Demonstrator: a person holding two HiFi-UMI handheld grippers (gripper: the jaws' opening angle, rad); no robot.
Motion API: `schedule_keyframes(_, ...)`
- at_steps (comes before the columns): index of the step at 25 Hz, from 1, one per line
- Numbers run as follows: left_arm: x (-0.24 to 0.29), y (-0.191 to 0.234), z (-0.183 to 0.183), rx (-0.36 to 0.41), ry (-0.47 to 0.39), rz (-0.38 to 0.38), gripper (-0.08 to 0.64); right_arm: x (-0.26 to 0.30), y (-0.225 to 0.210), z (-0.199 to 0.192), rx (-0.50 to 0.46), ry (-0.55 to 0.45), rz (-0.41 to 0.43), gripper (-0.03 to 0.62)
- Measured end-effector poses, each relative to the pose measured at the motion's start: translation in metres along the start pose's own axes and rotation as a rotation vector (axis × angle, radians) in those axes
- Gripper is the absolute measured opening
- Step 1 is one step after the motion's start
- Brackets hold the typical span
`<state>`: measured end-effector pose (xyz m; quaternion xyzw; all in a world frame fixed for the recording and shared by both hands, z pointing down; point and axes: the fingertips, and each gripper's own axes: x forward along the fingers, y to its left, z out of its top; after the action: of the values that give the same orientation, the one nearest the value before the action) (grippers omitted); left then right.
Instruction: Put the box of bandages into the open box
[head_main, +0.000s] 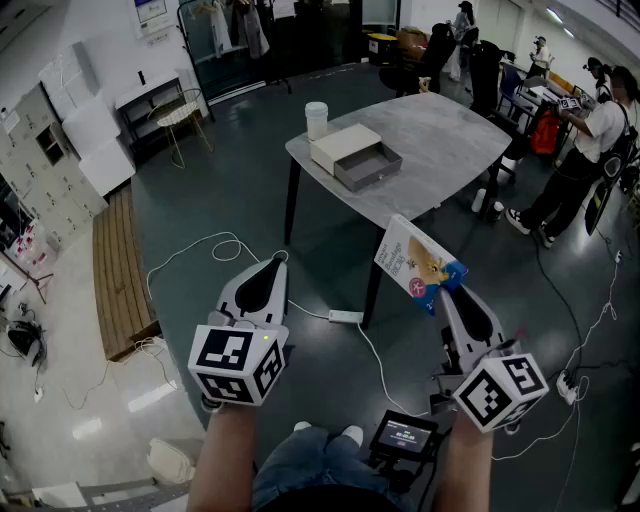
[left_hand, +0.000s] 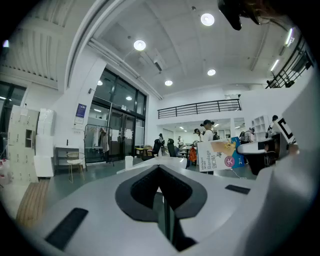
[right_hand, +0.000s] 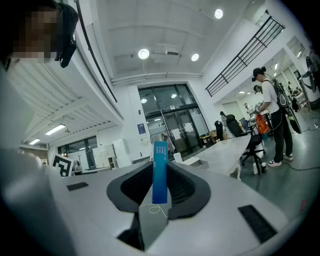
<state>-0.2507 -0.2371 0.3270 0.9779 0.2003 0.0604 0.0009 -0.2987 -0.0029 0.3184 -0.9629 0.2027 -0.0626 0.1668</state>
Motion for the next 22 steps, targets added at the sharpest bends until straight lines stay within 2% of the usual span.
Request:
schedule_keyframes(6,0.006,-0.012,0.008,0.006,-0.003,-0.038,0.011,-0.001,0.001,0.005,-0.006,0.014,-0.007,0.1)
schedule_keyframes(14,0.0,-0.061,0.011,0.001,-0.062,-0.063,0.011,-0.04,-0.016,0.017,-0.054,-0.032,0.0,0.099)
schedule_keyframes(22,0.026,-0.077,0.021,-0.002,-0.096,-0.104,0.011,-0.041,-0.027,0.03,-0.082,-0.066,-0.005,0.099)
